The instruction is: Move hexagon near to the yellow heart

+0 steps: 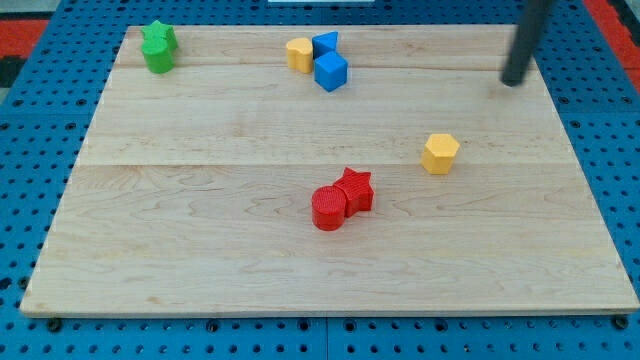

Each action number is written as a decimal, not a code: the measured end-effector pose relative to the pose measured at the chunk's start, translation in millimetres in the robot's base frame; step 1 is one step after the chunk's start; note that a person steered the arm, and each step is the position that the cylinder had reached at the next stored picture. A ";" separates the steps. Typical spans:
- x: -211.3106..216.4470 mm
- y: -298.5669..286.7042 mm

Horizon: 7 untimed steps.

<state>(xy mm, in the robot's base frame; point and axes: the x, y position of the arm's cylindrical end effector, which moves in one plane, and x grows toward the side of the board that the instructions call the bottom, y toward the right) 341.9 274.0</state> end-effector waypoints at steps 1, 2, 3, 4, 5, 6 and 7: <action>66.2 -14.4; 96.5 -69.8; 104.9 -167.7; 74.6 -245.9; 57.1 -286.3; 48.0 -291.6; 46.4 -291.6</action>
<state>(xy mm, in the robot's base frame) 388.4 -17.6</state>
